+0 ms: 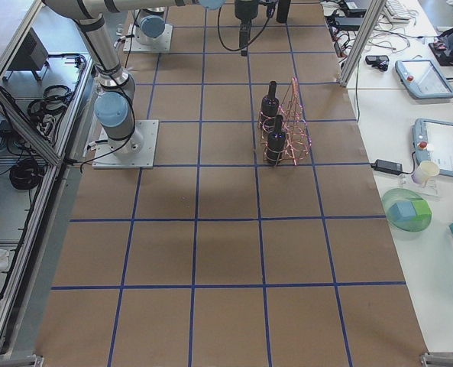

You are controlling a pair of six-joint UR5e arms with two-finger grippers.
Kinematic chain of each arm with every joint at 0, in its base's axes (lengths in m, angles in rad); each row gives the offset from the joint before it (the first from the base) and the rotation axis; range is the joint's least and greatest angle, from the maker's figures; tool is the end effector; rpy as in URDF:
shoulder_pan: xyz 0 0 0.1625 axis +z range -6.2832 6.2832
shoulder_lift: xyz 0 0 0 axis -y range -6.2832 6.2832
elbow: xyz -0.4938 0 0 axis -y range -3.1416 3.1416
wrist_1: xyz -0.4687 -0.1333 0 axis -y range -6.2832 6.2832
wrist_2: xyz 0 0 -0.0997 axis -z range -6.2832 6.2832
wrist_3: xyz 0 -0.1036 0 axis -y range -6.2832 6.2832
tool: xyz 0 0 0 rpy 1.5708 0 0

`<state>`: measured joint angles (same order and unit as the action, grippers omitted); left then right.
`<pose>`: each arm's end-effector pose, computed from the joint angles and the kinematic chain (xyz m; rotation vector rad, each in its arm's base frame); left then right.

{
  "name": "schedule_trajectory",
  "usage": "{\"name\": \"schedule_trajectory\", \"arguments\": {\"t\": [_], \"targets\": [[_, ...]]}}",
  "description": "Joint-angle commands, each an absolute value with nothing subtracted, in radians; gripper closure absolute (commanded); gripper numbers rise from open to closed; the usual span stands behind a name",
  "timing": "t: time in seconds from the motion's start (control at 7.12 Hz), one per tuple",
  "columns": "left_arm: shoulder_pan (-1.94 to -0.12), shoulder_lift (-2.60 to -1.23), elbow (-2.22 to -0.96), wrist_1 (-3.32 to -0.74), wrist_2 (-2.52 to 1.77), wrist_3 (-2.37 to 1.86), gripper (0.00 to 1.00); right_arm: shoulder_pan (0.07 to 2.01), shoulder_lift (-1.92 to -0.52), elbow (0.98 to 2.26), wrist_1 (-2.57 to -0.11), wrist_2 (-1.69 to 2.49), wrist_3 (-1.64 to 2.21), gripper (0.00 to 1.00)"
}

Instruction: Place wine into wine basket

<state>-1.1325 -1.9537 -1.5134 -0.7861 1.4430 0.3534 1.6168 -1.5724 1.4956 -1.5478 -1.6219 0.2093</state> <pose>0.1914 -0.7535 0.4227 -0.0824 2.9948 -0.7199 0.1542 -0.5652 0.5943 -0.2547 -3.0859 0.0927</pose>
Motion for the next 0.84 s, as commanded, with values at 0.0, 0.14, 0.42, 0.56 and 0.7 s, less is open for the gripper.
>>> {"name": "schedule_trajectory", "arguments": {"t": [0.0, 0.14, 0.42, 0.56, 0.7], "targets": [[-1.121, -1.973, -1.508, -0.779, 1.442, 0.385, 0.16, 1.617, -1.572, 1.496, -1.548, -1.624, 0.209, 0.00], [-1.121, -1.979, -1.505, -0.778, 1.436, 0.385, 0.16, 1.617, -1.574, 1.496, -1.548, -1.623, 0.209, 0.00], [-1.121, -1.999, -1.490, -0.732, 1.393, 0.385, 0.22, 1.617, -1.574, 1.496, -1.546, -1.623, 0.209, 0.00], [-1.121, -2.005, -1.483, -0.732, 1.391, 0.387, 0.23, 1.617, -1.574, 1.496, -1.546, -1.623, 0.209, 0.00], [-1.120, -2.008, -1.482, -0.732, 1.396, 0.393, 0.33, 1.617, -1.574, 1.496, -1.548, -1.626, 0.209, 0.00]]}}
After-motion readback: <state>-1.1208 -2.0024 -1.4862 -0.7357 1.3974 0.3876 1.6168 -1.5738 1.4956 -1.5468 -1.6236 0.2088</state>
